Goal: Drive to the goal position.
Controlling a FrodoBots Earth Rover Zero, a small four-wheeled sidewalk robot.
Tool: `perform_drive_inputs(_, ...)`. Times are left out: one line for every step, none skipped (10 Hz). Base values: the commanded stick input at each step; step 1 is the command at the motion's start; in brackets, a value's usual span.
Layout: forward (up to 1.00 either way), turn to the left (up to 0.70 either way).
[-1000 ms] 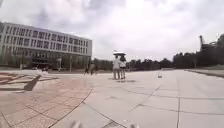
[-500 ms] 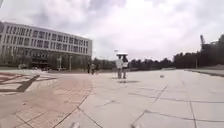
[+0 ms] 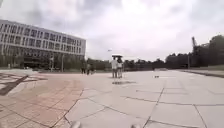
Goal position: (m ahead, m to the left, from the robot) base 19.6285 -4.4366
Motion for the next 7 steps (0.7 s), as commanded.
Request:
perform_drive_inputs(0.70,-0.31)
perform_drive_inputs(0.70,-0.27)
perform_drive_inputs(0.70,-0.18)
perform_drive_inputs(0.70,-0.08)
perform_drive_inputs(0.70,-0.01)
perform_drive_inputs(0.70,0.00)
perform_drive_inputs(0.70,0.00)
